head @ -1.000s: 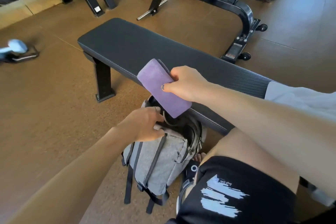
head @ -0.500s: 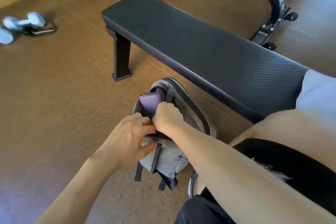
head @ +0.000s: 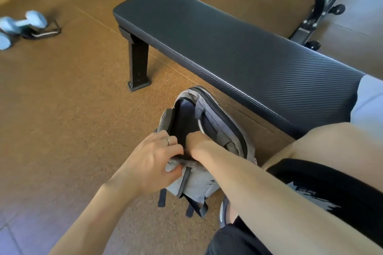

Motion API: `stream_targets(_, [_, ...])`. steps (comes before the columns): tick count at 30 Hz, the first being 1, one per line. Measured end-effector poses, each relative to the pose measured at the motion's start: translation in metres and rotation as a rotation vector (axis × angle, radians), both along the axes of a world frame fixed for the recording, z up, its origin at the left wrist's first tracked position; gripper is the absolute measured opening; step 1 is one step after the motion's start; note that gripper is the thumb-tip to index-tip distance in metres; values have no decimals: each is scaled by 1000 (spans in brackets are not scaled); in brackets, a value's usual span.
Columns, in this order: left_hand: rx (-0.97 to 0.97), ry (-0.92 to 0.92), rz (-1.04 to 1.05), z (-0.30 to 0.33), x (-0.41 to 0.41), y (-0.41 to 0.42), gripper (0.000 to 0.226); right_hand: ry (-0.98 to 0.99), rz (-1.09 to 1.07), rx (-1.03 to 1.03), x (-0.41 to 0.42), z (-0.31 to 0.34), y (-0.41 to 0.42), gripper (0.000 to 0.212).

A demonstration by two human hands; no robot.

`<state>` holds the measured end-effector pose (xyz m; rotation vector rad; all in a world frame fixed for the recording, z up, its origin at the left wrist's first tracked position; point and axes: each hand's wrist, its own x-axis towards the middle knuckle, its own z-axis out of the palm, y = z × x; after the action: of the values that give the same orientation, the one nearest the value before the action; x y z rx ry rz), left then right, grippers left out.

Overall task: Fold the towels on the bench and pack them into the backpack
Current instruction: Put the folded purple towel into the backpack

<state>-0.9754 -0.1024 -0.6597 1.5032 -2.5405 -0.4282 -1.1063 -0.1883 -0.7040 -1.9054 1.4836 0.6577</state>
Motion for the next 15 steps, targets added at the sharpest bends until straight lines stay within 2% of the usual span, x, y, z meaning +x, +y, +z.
stream_targets(5, [-47, -82, -32, 4, -10, -24, 18, -108, -98, -22, -18, 52, -35, 34])
stream_targets(9, [-88, -161, -69, 17, -31, -57, 24, -276, -166, -216, -53, 116, -73, 7])
stream_targets(12, [-29, -187, -88, 36, -55, -82, 28, -299, -166, -306, -91, 159, -93, 20])
stream_targets(15, [3, -221, -98, 53, -80, -108, 25, -292, -238, -490, -148, 181, -100, 21])
